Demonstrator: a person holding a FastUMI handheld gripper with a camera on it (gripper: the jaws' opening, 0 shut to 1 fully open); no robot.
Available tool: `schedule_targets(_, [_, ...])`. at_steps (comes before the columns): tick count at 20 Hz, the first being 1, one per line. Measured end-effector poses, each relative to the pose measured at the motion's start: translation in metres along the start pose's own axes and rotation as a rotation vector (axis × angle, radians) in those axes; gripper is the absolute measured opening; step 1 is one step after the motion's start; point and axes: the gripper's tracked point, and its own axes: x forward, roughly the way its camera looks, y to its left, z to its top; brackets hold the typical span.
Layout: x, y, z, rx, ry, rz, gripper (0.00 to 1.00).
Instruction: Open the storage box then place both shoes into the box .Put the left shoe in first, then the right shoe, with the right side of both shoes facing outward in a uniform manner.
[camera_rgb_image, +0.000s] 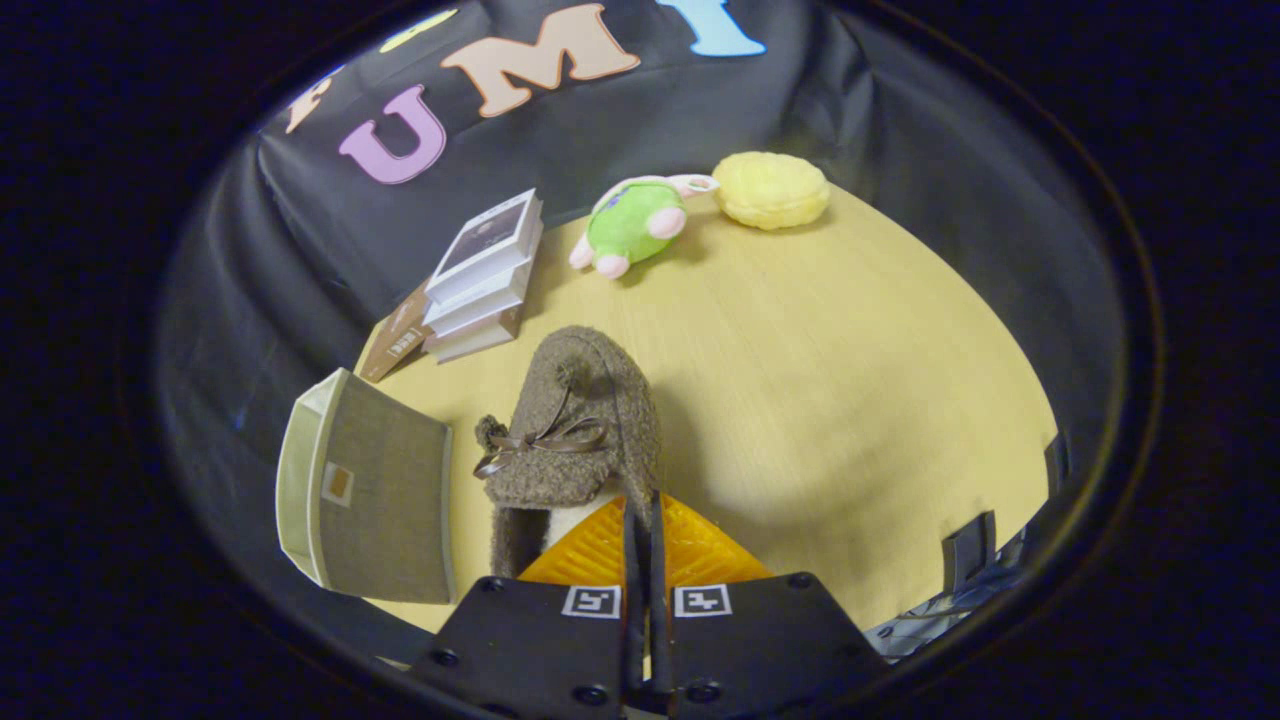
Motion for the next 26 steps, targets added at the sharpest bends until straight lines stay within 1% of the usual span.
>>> schedule_targets(8, [-0.026,0.072,0.012,0.005,-0.032,0.039,0.06])
schedule_targets(14, [-0.041,0.144,0.013,-0.022,-0.063,0.106,0.06])
schedule_targets(18, [-0.053,0.195,0.012,-0.018,-0.072,0.174,0.06])
schedule_targets(24, [-0.048,0.263,0.002,-0.039,-0.076,0.248,0.06])
schedule_targets(26, [-0.041,0.277,-0.005,-0.042,-0.061,0.251,0.06])
